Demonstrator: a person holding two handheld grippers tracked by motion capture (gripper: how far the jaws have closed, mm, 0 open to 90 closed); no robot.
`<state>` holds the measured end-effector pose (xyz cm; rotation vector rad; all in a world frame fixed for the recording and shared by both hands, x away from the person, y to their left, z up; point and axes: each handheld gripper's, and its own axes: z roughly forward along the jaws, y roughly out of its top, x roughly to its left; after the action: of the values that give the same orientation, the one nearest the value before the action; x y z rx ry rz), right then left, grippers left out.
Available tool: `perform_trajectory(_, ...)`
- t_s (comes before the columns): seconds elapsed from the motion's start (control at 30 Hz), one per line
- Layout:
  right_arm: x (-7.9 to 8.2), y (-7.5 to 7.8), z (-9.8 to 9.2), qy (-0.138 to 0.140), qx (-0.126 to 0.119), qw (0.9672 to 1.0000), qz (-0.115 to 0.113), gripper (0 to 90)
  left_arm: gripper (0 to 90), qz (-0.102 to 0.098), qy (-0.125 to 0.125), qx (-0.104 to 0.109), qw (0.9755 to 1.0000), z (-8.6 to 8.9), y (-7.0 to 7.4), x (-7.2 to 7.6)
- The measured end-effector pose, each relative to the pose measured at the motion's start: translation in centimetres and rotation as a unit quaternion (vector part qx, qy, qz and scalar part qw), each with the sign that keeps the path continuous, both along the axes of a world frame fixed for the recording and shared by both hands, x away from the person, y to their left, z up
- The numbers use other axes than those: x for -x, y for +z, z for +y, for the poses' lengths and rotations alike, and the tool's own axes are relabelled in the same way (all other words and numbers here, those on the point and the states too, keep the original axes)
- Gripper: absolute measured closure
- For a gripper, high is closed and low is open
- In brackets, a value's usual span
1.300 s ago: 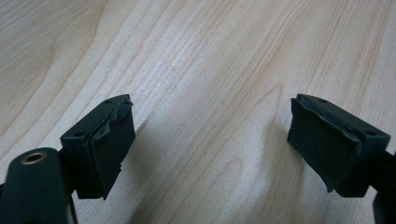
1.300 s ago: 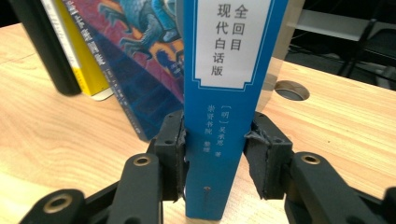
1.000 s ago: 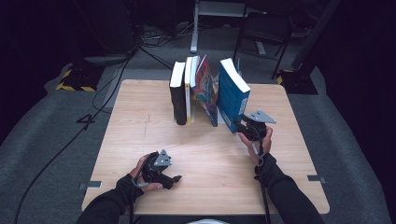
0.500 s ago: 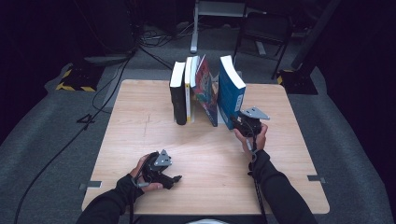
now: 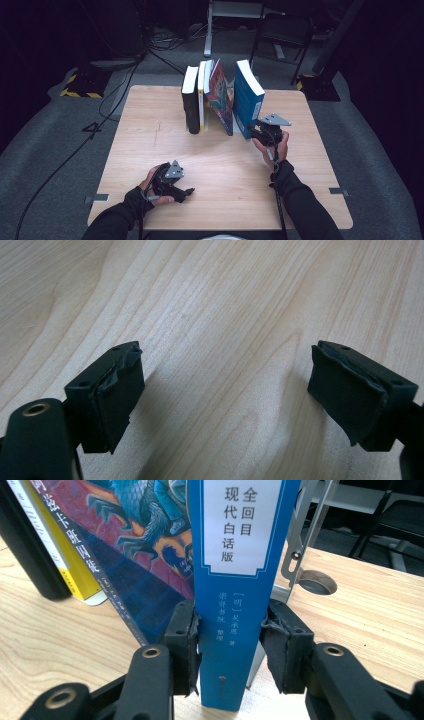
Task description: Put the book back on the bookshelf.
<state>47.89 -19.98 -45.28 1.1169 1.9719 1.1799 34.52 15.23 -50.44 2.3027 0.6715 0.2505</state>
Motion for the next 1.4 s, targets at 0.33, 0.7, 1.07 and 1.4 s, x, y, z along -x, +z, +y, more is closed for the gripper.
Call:
perform_trajectory(0.33,0.3,1.1,-0.7,0.037,0.026,0.9988,0.019,57.1,14.7,-0.001,-0.004,-0.001,1.0000,0.0,0.0,-0.1)
perform_trajectory(0.7,1.9,2.9,-1.6,0.092,0.079,0.9915,0.046,43.3,14.8,-0.001,0.002,0.001,1.0000,0.0,0.0,0.1)
perform_trajectory(1.07,3.7,3.1,-2.4,0.124,0.126,0.9822,0.063,38.9,14.7,-0.001,0.001,0.000,1.0000,0.0,0.0,0.0)
perform_trajectory(1.4,5.2,3.1,-3.5,0.138,0.151,0.9767,0.065,29.8,14.7,0.000,0.001,0.000,1.0000,0.0,0.0,0.0)
